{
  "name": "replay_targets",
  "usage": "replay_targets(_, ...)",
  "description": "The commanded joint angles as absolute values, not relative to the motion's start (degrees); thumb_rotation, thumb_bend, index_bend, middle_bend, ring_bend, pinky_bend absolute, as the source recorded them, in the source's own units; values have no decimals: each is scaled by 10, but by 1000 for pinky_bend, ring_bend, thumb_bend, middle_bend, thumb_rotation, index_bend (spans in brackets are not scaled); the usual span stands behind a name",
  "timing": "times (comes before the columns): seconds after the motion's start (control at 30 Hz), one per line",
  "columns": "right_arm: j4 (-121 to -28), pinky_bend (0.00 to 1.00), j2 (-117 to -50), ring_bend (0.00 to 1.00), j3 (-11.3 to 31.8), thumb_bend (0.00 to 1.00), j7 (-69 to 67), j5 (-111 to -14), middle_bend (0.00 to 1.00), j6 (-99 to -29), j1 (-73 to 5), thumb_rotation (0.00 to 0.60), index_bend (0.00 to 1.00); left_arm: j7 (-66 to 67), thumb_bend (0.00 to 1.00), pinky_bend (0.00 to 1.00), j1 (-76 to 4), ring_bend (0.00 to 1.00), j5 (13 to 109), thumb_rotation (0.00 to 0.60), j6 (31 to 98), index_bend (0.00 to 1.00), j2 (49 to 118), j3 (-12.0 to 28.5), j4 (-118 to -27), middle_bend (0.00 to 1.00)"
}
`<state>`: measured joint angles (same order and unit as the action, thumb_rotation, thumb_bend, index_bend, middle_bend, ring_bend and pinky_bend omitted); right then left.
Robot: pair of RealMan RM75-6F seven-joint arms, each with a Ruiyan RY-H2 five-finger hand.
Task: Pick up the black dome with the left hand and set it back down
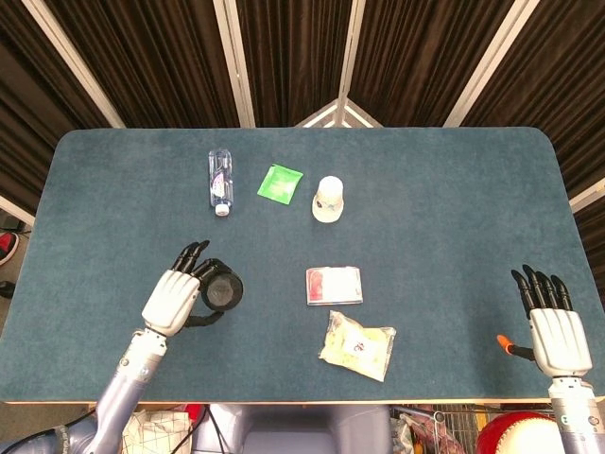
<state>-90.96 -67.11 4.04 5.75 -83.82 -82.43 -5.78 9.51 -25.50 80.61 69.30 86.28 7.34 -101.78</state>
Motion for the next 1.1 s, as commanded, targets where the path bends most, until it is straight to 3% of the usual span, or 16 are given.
replay_targets(0.03,-910,10,-672,42,40,151,59,-838,23,-824,-58,600,42,-138,442,0,-277,0,655,600,508,461,749,101,-1147,392)
replay_targets(0.23,-909,11,-674,41,41,151,61,-838,24,-823,-59,600,42,-425,442,0,-306,0,603,600,253,461,641,183,-1174,389)
replay_targets(0.3,-908,11,-675,41,41,151,61,-837,24,-822,-60,600,42,-477,442,0,-297,0,624,600,207,462,631,210,-1164,389)
replay_targets(0.4,-908,11,-675,42,42,150,62,-836,24,-821,-61,600,42,-488,441,0,-279,0,681,600,197,462,629,225,-1148,390)
replay_targets(0.53,-909,10,-674,41,41,151,60,-837,23,-824,-59,600,42,-337,441,0,-253,0,807,600,302,475,643,187,-1099,390)
replay_targets(0.67,-910,11,-673,42,40,151,58,-839,23,-825,-58,600,42,-31,441,0,-195,0,912,600,534,485,746,151,-1014,393)
replay_targets(0.8,-910,11,-674,41,39,150,56,-841,24,-824,-59,600,42,126,442,0,-173,0,979,600,650,482,821,135,-945,391)
replay_targets(0.93,-910,11,-674,41,38,151,57,-842,23,-824,-59,600,42,154,445,0,-174,0,1026,600,729,481,863,131,-899,391)
replay_targets(1.1,-910,10,-674,41,38,150,58,-842,23,-823,-59,600,42,50,455,0,-192,0,1075,600,807,490,872,131,-884,394)
